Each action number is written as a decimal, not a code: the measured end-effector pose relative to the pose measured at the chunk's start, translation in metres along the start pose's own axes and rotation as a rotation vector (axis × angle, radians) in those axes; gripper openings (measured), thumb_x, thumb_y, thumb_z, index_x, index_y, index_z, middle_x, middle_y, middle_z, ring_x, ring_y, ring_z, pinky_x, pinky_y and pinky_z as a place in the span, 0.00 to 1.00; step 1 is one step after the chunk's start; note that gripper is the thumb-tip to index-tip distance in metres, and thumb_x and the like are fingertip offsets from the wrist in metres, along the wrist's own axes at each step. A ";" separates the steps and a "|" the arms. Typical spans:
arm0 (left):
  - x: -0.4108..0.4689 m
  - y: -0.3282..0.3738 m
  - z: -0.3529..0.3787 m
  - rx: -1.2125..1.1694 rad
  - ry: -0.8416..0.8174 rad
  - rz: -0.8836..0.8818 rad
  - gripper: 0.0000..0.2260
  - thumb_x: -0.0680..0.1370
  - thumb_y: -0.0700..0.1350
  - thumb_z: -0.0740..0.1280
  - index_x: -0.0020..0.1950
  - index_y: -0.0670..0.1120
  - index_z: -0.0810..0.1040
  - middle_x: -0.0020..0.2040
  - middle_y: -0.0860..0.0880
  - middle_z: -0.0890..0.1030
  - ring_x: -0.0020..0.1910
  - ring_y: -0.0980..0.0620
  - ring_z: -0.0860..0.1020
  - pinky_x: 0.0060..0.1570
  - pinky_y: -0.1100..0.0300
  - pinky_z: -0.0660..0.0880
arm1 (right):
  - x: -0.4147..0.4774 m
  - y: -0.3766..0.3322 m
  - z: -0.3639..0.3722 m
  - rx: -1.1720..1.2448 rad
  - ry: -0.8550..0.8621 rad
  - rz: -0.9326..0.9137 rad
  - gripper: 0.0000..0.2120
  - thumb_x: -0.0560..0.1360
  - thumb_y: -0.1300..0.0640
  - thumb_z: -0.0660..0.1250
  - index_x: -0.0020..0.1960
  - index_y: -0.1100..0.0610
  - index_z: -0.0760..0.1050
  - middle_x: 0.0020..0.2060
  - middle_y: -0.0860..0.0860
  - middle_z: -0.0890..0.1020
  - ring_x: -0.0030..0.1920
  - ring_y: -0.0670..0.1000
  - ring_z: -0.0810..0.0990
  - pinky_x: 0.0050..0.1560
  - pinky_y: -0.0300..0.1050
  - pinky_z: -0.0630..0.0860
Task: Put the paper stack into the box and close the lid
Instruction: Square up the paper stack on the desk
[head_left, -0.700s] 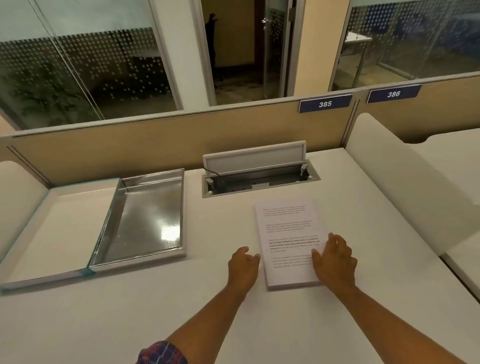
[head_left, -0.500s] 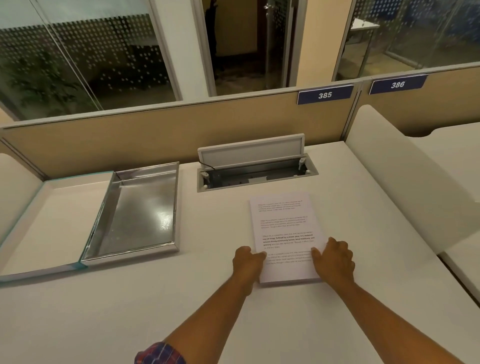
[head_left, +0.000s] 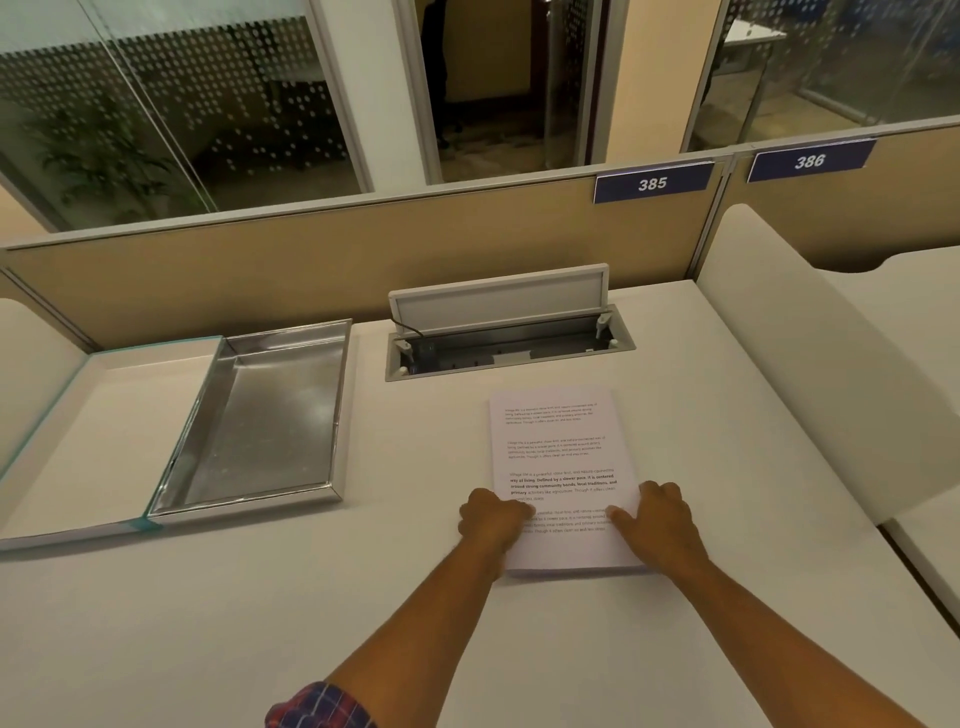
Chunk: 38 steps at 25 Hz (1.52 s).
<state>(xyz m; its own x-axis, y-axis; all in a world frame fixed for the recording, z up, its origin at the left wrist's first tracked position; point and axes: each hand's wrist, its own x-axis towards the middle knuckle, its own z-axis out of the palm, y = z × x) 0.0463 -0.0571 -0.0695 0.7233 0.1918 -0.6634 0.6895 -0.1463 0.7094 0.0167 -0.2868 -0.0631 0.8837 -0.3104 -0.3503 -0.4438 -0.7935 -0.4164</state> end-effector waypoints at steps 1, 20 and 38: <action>-0.002 0.001 0.001 0.020 0.012 0.020 0.33 0.55 0.51 0.79 0.59 0.46 0.84 0.57 0.45 0.86 0.53 0.42 0.86 0.54 0.45 0.86 | 0.001 0.001 0.000 0.007 -0.005 -0.003 0.27 0.77 0.42 0.69 0.65 0.62 0.72 0.61 0.59 0.73 0.61 0.62 0.77 0.60 0.58 0.79; -0.031 0.047 -0.022 -0.154 -0.086 0.056 0.06 0.77 0.37 0.73 0.53 0.38 0.83 0.50 0.39 0.89 0.45 0.41 0.88 0.37 0.54 0.85 | 0.006 0.007 0.002 0.063 0.016 -0.018 0.27 0.75 0.40 0.71 0.63 0.60 0.73 0.59 0.58 0.75 0.58 0.59 0.79 0.58 0.59 0.81; -0.009 0.055 -0.011 0.015 -0.195 0.062 0.12 0.81 0.39 0.68 0.65 0.41 0.80 0.58 0.42 0.87 0.53 0.43 0.86 0.44 0.53 0.83 | 0.003 0.007 -0.003 0.056 0.003 -0.026 0.27 0.75 0.40 0.71 0.63 0.60 0.74 0.58 0.57 0.75 0.56 0.59 0.80 0.57 0.58 0.81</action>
<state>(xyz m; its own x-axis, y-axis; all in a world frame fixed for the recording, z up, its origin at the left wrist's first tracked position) 0.0773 -0.0563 -0.0220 0.7570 -0.0098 -0.6534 0.6430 -0.1665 0.7475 0.0167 -0.2949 -0.0651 0.8954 -0.2914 -0.3366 -0.4281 -0.7711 -0.4714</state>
